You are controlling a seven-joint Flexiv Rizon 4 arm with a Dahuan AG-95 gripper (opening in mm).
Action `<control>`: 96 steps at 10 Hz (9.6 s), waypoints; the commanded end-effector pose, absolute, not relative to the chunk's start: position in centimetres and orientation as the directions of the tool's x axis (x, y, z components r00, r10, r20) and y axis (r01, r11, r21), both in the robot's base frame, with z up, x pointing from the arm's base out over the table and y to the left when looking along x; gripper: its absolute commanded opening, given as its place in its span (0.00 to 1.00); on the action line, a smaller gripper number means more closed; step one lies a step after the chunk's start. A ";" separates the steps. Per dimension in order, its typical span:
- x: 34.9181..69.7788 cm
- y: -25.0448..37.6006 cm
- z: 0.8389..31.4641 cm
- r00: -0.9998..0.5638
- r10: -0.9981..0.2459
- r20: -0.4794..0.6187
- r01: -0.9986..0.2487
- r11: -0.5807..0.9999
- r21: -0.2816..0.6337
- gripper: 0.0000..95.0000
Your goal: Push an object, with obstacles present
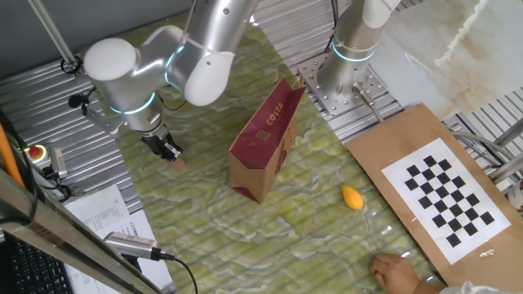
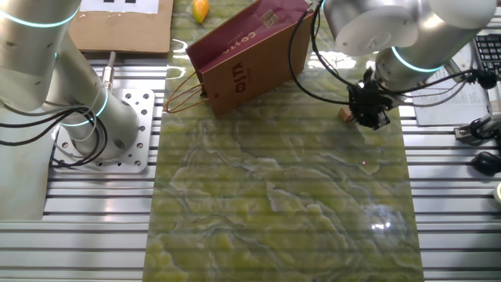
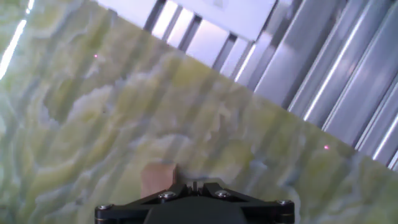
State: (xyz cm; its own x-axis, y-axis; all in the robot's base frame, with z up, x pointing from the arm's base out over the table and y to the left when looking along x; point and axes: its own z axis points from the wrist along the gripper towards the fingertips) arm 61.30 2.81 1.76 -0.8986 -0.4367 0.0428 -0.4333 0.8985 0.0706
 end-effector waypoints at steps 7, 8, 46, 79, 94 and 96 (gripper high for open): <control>60.2 5.6 2.2 -0.927 -0.370 0.057 -0.365 0.928 0.076 0.00; 60.1 6.2 2.2 -0.932 -0.359 0.058 -0.354 0.932 0.074 0.00; 62.3 10.4 2.0 -0.959 -0.283 0.029 -0.279 0.956 0.092 0.00; 60.3 23.9 2.6 -0.925 -0.379 -0.004 -0.378 0.920 0.109 0.00; 59.6 24.6 2.7 -0.925 -0.379 0.015 -0.377 0.923 0.077 0.00; 59.0 25.4 2.3 -0.929 -0.369 0.020 -0.367 0.927 0.078 0.00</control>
State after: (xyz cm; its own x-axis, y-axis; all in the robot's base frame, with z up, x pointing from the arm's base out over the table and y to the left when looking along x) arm 58.70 25.69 2.35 -0.9314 -0.3632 0.0227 -0.3604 0.9293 0.0802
